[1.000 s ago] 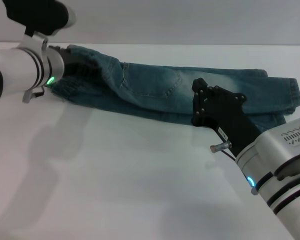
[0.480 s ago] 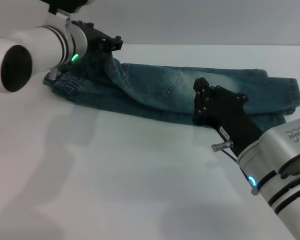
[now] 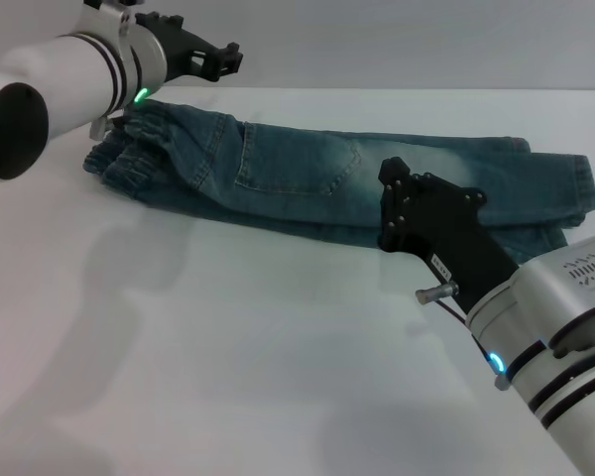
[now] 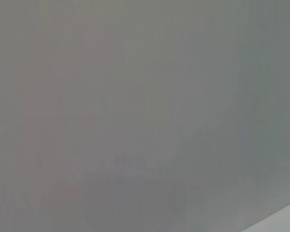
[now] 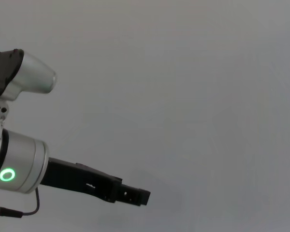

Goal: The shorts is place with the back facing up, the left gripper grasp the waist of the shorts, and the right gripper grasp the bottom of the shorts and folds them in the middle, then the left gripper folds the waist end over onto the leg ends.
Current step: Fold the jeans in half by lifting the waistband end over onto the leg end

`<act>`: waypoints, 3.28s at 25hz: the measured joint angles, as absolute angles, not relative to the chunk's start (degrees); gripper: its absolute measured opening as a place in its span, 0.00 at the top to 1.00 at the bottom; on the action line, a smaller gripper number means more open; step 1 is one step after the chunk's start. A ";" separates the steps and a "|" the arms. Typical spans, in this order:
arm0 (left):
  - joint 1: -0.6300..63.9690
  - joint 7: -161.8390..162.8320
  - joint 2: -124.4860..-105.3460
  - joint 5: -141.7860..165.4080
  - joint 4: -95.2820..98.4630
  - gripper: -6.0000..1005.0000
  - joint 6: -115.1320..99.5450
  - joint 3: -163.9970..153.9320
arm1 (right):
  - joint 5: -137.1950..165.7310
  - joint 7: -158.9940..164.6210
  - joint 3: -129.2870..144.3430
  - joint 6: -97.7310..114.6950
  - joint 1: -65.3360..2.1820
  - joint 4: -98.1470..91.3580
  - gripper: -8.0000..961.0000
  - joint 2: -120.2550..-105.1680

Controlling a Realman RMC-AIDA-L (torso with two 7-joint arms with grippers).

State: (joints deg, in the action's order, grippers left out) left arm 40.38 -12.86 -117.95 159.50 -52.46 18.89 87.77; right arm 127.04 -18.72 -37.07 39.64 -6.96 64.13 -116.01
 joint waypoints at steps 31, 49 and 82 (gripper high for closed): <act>29.01 -15.09 -117.94 165.43 -64.61 0.26 44.86 100.38 | 127.28 -18.64 -36.83 38.05 -8.07 64.16 0.99 -115.67; 35.41 -15.97 -117.92 165.26 -55.13 0.28 41.31 99.46 | 126.92 -18.63 -37.01 37.45 -8.11 64.33 0.99 -115.56; 39.56 -15.99 -117.83 164.97 -48.92 0.32 41.57 100.02 | 127.26 -18.63 -37.62 36.66 -8.27 64.68 0.99 -115.49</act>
